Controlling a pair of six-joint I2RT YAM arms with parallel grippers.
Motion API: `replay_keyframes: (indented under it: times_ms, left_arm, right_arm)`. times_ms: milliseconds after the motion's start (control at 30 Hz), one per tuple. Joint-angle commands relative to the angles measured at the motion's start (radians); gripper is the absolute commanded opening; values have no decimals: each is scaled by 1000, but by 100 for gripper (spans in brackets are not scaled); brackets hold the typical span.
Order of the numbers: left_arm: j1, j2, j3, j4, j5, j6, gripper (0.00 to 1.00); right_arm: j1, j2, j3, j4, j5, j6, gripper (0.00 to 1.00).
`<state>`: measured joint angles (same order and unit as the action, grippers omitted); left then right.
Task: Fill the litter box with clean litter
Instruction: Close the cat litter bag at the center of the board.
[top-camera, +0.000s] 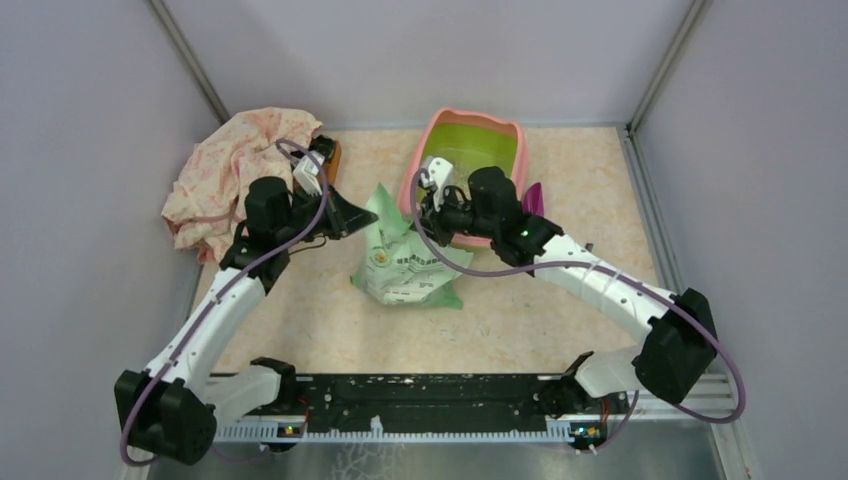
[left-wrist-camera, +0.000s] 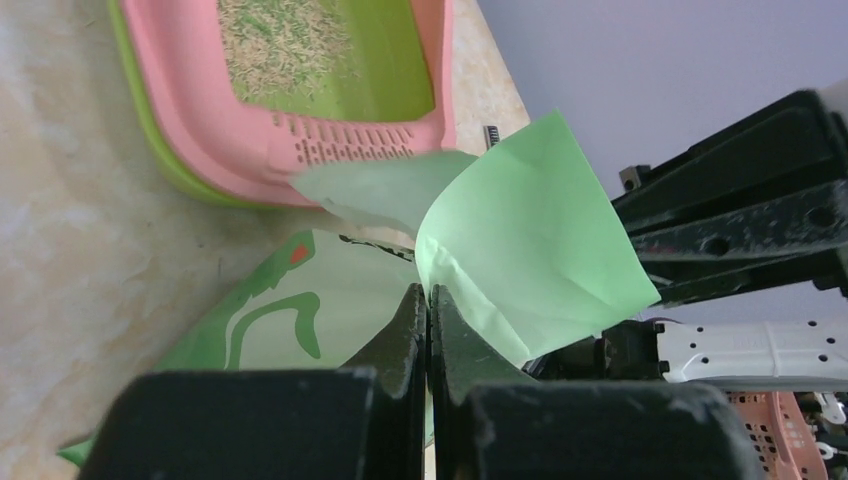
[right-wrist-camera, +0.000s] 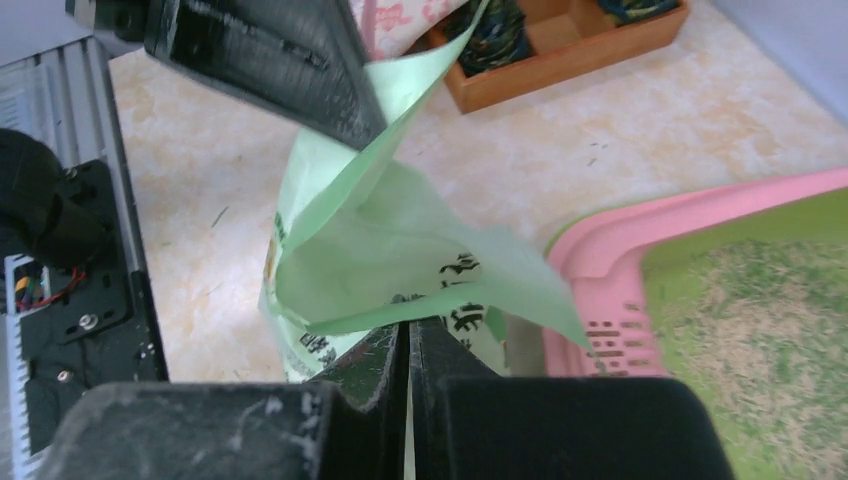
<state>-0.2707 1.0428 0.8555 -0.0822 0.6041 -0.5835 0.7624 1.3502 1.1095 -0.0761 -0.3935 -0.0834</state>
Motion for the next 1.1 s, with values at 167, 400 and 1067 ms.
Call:
replay_keyframes:
  times_ms: [167, 400, 1067]
  left_arm:
    - [-73, 54, 128, 143, -42, 47, 0]
    - [69, 46, 156, 57, 18, 106, 0]
    - [290, -17, -11, 162, 208, 37, 0]
  right_arm:
    - [-74, -62, 43, 128, -39, -16, 0]
    - [-117, -118, -21, 151, -37, 52, 27]
    - [-152, -317, -629, 738, 44, 254, 89]
